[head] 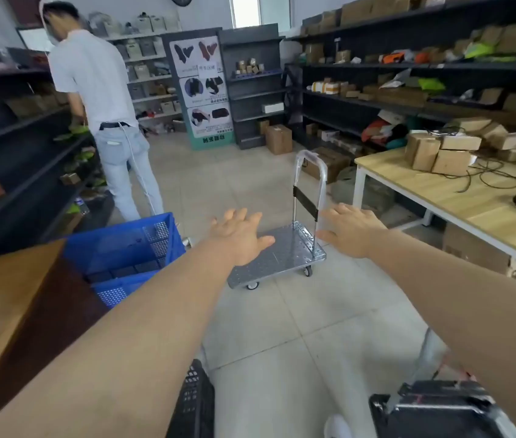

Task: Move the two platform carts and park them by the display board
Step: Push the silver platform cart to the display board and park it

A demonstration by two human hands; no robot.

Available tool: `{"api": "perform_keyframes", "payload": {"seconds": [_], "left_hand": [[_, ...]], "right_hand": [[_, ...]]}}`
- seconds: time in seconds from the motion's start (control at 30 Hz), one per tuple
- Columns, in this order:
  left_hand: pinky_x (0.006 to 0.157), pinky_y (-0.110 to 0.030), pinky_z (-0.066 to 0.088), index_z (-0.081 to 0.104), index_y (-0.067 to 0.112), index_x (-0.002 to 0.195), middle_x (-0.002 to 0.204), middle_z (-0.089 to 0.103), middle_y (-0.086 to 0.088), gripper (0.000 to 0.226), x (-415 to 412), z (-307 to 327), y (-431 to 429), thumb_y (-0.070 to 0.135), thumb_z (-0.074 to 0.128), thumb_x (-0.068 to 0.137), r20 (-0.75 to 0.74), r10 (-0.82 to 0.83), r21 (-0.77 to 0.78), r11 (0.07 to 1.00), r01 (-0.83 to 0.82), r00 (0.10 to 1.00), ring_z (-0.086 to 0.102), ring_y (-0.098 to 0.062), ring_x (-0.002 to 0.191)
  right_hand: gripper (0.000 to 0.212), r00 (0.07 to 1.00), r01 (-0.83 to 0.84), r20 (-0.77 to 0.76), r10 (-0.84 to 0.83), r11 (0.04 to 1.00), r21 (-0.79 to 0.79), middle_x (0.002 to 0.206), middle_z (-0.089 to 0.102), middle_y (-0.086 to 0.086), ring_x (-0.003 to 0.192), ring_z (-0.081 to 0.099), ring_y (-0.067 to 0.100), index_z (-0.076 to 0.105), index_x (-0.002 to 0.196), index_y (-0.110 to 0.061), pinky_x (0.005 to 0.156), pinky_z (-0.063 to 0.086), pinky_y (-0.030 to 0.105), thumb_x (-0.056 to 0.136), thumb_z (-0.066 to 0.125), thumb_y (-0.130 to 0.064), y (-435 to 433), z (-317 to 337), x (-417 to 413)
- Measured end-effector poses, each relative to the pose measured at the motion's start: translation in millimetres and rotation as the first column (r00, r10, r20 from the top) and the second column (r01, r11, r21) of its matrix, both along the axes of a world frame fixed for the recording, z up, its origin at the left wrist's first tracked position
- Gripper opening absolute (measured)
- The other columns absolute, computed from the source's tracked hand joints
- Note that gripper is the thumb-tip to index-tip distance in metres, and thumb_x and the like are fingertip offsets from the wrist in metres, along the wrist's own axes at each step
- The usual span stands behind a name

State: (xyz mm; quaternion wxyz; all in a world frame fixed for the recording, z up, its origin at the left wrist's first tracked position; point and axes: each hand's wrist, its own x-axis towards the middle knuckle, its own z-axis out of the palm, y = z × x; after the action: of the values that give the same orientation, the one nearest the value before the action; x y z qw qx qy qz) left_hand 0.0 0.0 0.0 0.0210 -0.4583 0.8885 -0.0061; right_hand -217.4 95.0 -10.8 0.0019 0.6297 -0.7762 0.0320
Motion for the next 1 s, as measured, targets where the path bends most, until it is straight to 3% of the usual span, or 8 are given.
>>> {"api": "perform_keyframes", "payload": {"seconds": [0.27,0.6,1.0], "left_hand": [[0.115,-0.056,0.015,0.018,0.027,0.150,0.158,0.020,-0.006,0.070,-69,-18,-88,0.064,0.032,0.092,0.101,0.000,-0.002,1.000,0.000,0.995,0.012,-0.027,0.146],[0.114,-0.054,0.020,0.017,0.025,0.150,0.157,0.023,-0.005,0.069,-182,-13,-192,0.060,0.034,0.093,0.072,0.076,0.065,0.995,-0.081,0.994,0.017,-0.027,0.145],[0.112,-0.053,0.023,0.020,0.024,0.150,0.155,0.028,-0.007,0.069,-304,-39,-299,0.061,0.033,0.093,0.127,-0.047,0.126,0.991,0.031,0.991,0.022,-0.028,0.142]], "right_hand": [[0.056,1.000,0.015,0.007,-0.016,0.998,0.058,0.142,0.043,0.009,0.130,0.038,0.029,0.038,0.138,-0.017,0.103,0.033,0.049,0.095,0.033,-0.051,-99,-22,-76],[0.055,1.000,-0.008,0.022,0.007,0.999,0.038,0.141,0.043,0.007,0.133,0.036,0.028,0.038,0.138,-0.020,0.107,0.032,0.049,0.094,0.035,-0.052,-202,-20,-193],[0.058,0.989,0.111,0.086,-0.119,0.990,0.092,0.148,0.036,0.005,0.136,0.030,0.026,0.032,0.143,-0.022,0.108,0.027,0.046,0.095,0.032,-0.054,-281,-49,-297]]}}
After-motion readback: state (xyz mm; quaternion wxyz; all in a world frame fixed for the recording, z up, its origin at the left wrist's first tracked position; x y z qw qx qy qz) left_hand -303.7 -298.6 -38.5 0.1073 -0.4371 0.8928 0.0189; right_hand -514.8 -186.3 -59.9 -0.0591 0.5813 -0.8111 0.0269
